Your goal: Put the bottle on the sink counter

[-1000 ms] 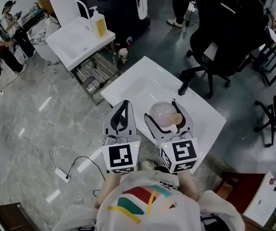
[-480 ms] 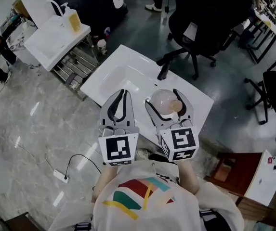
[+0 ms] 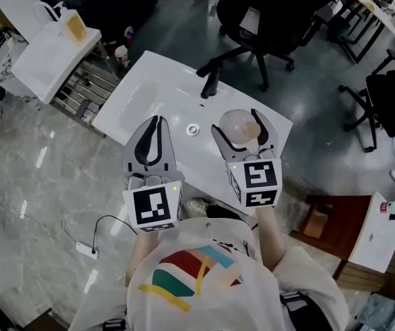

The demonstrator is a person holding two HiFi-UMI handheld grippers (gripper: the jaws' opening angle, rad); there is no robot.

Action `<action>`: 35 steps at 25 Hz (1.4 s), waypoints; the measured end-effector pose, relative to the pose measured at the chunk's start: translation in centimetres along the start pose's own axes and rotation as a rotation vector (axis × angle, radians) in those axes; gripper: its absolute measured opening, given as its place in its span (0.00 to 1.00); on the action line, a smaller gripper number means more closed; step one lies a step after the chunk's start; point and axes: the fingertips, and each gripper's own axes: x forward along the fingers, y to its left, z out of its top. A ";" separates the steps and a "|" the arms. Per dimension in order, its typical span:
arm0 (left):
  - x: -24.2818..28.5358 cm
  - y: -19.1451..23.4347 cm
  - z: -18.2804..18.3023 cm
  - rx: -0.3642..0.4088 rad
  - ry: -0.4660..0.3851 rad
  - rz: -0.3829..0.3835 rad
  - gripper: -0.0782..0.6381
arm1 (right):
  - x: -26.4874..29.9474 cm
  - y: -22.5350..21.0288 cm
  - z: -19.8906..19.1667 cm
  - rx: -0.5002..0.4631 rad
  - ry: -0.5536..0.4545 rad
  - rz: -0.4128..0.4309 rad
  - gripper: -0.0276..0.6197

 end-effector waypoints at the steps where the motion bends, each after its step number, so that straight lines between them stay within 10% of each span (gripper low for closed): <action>1: 0.3 -0.2 -0.2 -0.002 0.006 0.000 0.13 | 0.1 -0.6 -0.4 0.001 0.009 -0.004 0.65; 35: 2.8 -6.0 -6.7 0.044 0.144 0.002 0.13 | 4.1 -14.3 -17.1 -0.030 0.305 -0.097 0.65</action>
